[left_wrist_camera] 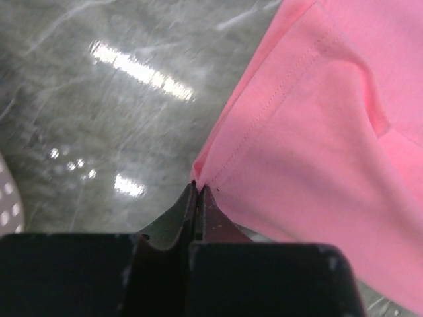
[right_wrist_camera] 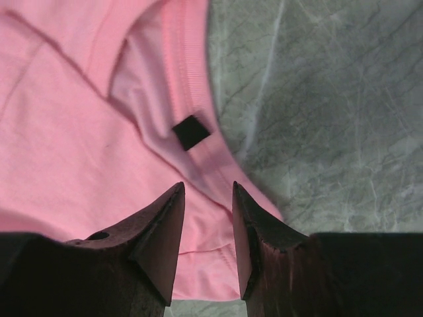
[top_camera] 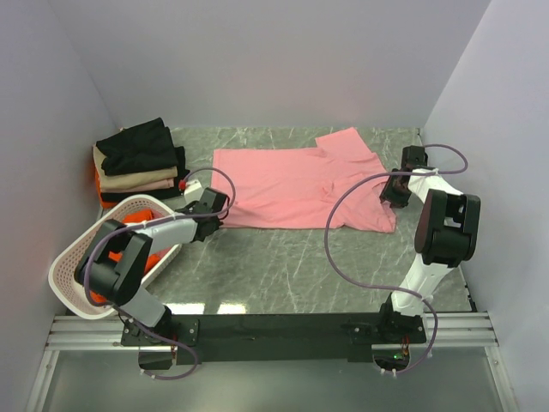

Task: Fold and stack the t-shirts
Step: Fold the tshirt

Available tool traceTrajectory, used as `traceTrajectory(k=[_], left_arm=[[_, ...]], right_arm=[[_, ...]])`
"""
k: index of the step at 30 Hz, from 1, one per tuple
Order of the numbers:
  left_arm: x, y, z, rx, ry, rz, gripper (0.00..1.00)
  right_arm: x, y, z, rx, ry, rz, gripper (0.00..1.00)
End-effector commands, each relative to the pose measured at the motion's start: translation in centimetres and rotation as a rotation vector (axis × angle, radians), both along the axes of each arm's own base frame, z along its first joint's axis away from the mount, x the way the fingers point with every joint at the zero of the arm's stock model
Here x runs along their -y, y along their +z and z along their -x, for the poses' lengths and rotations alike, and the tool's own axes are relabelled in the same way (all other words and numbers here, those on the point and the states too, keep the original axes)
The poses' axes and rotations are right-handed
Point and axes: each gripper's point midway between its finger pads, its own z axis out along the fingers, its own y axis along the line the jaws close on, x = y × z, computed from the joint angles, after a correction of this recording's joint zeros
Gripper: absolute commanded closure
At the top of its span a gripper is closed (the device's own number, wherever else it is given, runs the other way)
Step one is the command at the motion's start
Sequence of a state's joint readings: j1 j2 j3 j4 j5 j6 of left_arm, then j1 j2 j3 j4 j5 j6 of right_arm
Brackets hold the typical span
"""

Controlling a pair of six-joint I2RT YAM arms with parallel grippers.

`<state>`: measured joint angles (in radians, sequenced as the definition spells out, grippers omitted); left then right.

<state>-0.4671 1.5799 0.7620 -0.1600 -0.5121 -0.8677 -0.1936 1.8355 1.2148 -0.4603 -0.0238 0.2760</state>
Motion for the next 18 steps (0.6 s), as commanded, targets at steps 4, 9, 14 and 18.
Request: traceTrajectory(k=[4, 9, 14, 18], left_arm=[[0.1, 0.4, 1.6, -0.004, -0.008, 0.036, 0.99], [0.9, 1.9, 0.6, 0.018, -0.038, 0.037, 0.71], [0.8, 4.0, -0.5, 0.038, -0.041, 0.002, 0.32], [1.0, 6.1, -1.5, 0.075, -0.043, -0.001, 0.20]], right_arm=[[1.4, 0.4, -0.1, 0.000, -0.046, 0.031, 0.58], [0.6, 2.7, -1.1, 0.085, 0.004, 0.011, 0.58], [-0.4, 4.2, -2.8, 0.123, 0.065, -0.011, 0.58], [-1.6, 4.7, -4.6, 0.125, 0.116, -0.010, 0.58]])
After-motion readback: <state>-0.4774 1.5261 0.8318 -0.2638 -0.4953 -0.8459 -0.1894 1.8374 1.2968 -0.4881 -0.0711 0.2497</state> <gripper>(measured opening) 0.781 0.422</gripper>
